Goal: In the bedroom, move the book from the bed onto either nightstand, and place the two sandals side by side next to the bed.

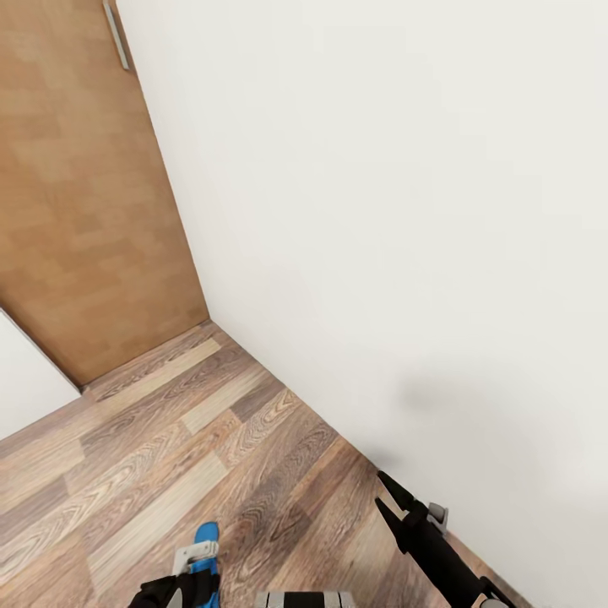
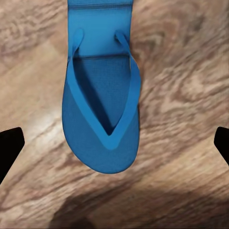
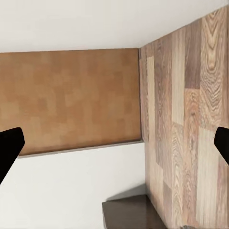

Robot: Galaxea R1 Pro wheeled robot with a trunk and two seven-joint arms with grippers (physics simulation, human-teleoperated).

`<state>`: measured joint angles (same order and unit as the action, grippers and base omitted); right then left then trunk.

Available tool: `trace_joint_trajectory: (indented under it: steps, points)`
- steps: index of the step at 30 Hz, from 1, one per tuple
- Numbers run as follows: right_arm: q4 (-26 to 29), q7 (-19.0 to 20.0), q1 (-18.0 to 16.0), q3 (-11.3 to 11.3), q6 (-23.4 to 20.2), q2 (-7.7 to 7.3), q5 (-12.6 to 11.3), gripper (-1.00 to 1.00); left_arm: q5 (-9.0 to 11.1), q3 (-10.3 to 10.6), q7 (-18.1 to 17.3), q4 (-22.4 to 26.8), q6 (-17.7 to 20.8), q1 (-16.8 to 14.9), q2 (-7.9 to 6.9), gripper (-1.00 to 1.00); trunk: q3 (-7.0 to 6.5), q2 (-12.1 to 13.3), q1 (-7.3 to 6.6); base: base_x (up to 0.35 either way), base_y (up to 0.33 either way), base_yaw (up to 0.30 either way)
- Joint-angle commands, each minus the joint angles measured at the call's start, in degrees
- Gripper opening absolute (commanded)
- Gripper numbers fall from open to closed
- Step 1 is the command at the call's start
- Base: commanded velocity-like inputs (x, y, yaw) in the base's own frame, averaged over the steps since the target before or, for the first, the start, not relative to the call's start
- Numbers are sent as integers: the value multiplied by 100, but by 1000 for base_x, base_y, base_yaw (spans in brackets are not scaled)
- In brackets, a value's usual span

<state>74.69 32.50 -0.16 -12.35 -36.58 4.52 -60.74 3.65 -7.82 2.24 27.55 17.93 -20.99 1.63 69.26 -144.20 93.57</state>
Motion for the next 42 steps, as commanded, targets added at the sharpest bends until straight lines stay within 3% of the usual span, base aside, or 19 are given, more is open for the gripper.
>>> trace_joint_trajectory:
  steps: [1,12,18,22,24,26,31,42]
  points:
    - [2,1,-2,-14,-42,5,-25,100,39,-18,18,13,35,0,4,100,27,-3,1,0,0,0]
    - [2,1,-2,-13,-42,5,-25,100,48,-22,-3,5,32,1,4,100,271,-18,30,0,0,0]
    - [2,-6,-2,-13,-44,5,-25,100,64,-50,15,55,41,-1,-3,100,271,-18,30,0,0,0]
    - [5,-7,-2,-13,-46,5,-25,100,66,-52,44,571,161,-1,5,100,271,-18,30,0,0,0]
    - [8,-7,-2,-12,-46,5,-27,100,66,-48,47,889,405,-3,9,100,271,-18,30,0,0,0]
    - [10,-7,-2,-4,-47,5,-29,100,66,-45,45,1396,1081,-29,12,100,271,-18,30,0,0,0]
    - [11,-7,-2,3,-43,5,-27,100,55,-44,40,1946,1792,-256,6,100,271,-18,30,0,0,0]
    - [8,-7,-2,-3,-45,5,-28,100,40,-48,80,2025,1897,-334,-11,100,470,-30,53,0,0,0]
